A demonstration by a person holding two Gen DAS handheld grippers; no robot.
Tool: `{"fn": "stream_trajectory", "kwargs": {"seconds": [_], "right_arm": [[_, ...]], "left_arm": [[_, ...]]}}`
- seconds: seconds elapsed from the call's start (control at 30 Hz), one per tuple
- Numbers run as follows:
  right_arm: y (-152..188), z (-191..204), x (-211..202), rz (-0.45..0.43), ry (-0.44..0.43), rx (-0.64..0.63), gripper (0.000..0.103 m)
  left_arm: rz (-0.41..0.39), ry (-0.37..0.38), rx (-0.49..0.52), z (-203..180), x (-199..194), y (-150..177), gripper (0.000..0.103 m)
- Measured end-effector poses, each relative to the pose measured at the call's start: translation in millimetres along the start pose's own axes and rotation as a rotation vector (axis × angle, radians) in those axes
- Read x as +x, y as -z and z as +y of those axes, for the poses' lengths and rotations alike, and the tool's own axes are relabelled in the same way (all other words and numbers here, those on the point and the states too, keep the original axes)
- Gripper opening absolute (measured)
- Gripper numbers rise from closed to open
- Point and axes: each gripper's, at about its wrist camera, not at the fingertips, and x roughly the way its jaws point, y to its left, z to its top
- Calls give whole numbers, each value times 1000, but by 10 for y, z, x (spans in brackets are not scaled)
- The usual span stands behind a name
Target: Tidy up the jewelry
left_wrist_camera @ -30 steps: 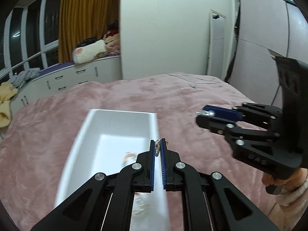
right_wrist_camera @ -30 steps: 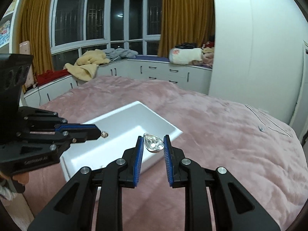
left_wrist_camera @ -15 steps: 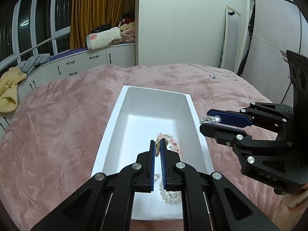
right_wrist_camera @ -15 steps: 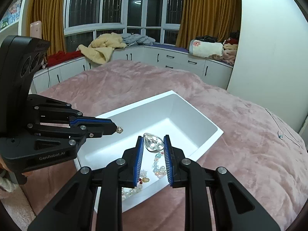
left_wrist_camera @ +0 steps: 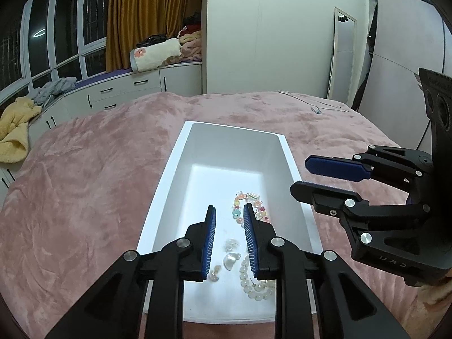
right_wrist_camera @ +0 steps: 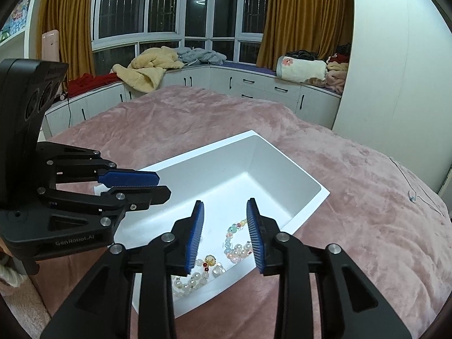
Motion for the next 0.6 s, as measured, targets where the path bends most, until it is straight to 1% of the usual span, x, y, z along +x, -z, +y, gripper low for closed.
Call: {"fn": "stream_trajectory", "kwargs": {"seconds": [0.03, 0.1, 0.13, 0.27, 0.33, 0.37, 0.4, 0.43, 0.47, 0.53, 0.6], "right_arm": [[3, -3, -10, -4, 4, 3, 37], [6, -7, -50, -12, 11, 7, 41], [11, -17, -83, -19, 16, 9, 44], [26, -97, -246, -41, 45, 24, 52], [53, -161, -380, -60, 67, 35, 61], [68, -192, -441, -70, 81, 42, 63], [96, -244, -536, -83, 98, 56, 69], [115, -280, -607, -92, 109, 67, 72], [138, -321, -681, -102, 121, 78, 73], [203, -415, -856, -121, 144, 105, 79], [282, -497, -1038, -137, 170, 128, 81]], "left_arm": [[-1, -1, 0, 1, -1, 1, 27], [-8, -7, 3, -8, -25, -3, 36], [-15, -10, 5, -18, -43, -7, 38], [-34, -7, 2, -80, -115, -49, 43], [-51, -6, 10, -150, -174, -75, 46], [-59, -8, 16, -194, -203, -89, 50], [-71, -6, 21, -248, -243, -105, 53], [-81, -3, 25, -291, -276, -115, 55], [-92, -1, 30, -339, -312, -126, 57], [-112, 1, 36, -462, -397, -142, 62], [-135, -4, 30, -559, -480, -147, 70]]}}
